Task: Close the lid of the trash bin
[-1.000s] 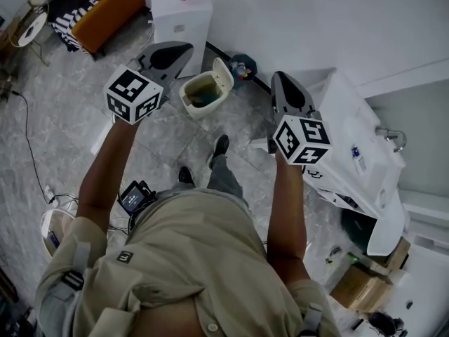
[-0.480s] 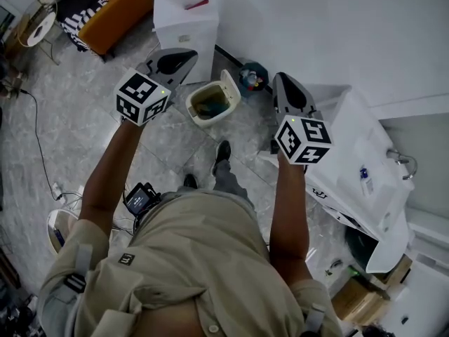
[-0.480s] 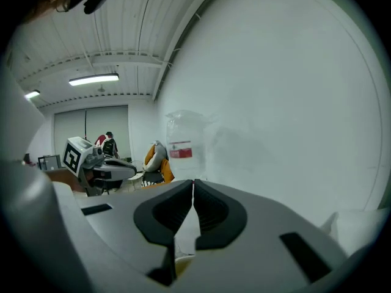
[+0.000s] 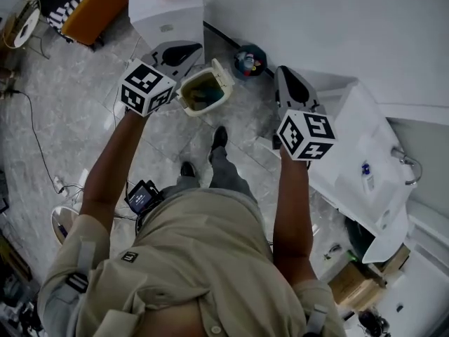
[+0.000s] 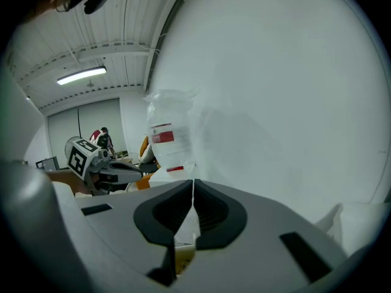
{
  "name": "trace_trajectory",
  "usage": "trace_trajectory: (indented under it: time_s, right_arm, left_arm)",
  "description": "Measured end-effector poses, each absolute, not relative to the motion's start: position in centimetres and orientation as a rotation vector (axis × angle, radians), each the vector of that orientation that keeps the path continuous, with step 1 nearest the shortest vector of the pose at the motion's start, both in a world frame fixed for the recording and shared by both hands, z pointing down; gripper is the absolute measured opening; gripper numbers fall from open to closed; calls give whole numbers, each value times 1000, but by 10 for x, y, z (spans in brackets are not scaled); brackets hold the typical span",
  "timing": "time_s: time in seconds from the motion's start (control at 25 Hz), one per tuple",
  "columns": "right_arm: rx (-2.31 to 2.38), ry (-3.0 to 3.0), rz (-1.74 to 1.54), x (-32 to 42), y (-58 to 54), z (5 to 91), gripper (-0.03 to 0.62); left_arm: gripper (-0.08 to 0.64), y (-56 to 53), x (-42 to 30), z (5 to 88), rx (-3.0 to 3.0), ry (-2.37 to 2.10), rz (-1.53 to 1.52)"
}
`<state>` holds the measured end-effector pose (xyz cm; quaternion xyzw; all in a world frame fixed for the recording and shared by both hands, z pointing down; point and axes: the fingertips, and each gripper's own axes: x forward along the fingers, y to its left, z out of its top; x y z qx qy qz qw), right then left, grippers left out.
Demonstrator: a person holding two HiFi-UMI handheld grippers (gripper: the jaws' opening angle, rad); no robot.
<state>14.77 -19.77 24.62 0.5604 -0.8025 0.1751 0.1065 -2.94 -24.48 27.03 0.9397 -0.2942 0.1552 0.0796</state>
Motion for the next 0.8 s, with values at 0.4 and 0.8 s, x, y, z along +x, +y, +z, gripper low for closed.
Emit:
trace_trajectory:
  time_s: [0.4,0.8]
  right_arm:
    - [1625,-2261,666,191,-223,329,26]
    - [1611,-2163,785,221,-223,406,26]
  left_arm:
    - [15,-290,21,375,2727,-779,607]
    - [15,-303,59,495,2615,-668,763]
